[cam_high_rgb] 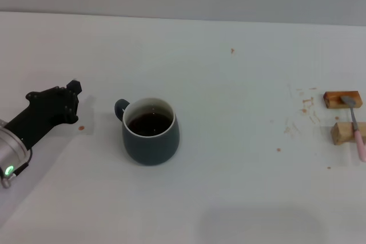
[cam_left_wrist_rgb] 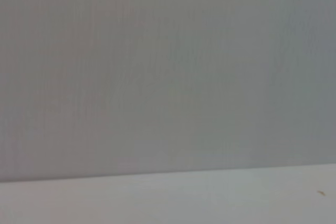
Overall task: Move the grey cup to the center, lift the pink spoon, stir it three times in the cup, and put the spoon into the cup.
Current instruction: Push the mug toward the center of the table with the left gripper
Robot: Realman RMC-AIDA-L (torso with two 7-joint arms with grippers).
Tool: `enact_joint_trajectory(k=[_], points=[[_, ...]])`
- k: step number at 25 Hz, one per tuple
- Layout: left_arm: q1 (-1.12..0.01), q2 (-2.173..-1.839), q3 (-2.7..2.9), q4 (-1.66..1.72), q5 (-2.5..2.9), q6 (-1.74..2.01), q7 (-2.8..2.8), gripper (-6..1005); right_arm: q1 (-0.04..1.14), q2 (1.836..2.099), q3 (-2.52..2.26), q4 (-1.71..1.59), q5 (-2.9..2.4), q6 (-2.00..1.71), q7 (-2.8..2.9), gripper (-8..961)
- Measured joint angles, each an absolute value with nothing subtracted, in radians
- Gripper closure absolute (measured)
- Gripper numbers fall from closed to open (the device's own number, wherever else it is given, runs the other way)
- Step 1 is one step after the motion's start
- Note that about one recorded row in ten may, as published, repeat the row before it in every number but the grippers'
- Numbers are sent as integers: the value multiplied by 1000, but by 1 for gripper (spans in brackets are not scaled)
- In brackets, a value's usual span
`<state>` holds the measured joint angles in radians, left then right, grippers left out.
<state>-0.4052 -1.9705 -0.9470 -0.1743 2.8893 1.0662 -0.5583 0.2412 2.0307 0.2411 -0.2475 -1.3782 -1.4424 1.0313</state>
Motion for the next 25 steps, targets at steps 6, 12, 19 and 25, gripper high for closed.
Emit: enact_joint_trajectory(k=[6, 12, 19, 25], points=[[-402, -1967, -914, -168, 2889, 1066, -574, 993, 243, 2029, 192, -268, -1379, -1444, 1069, 954], [-415, -1975, -826, -167, 2889, 1066, -584, 992, 249, 2026, 187, -268, -1379, -1429, 1067, 954], [-429, -1996, -801, -167, 2888, 1066, -583, 990, 257, 2020, 185, -269, -1386, -1408, 1065, 953], [-435, -2011, -800, -167, 2888, 1066, -578, 989, 261, 2018, 173, -268, -1391, -1385, 1063, 953]])
